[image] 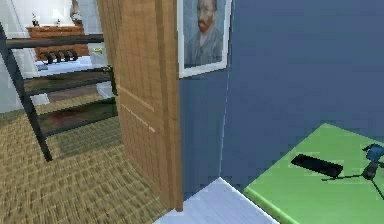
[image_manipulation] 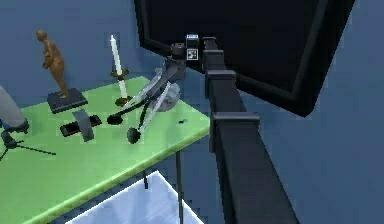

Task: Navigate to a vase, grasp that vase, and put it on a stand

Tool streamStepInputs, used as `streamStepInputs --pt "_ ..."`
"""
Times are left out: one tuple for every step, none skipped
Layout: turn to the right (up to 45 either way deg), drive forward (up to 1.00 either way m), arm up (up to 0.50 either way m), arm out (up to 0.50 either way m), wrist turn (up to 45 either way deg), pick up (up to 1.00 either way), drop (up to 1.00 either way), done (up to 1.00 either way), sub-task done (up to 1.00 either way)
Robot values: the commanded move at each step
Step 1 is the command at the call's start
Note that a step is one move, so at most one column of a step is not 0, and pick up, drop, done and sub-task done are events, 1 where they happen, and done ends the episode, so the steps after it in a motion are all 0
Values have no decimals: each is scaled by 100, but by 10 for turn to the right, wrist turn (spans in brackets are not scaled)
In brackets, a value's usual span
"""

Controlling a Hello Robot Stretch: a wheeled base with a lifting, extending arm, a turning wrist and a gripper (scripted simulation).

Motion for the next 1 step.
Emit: streamStepInputs --pt "0 0 0 0 450 0 0 0 0"
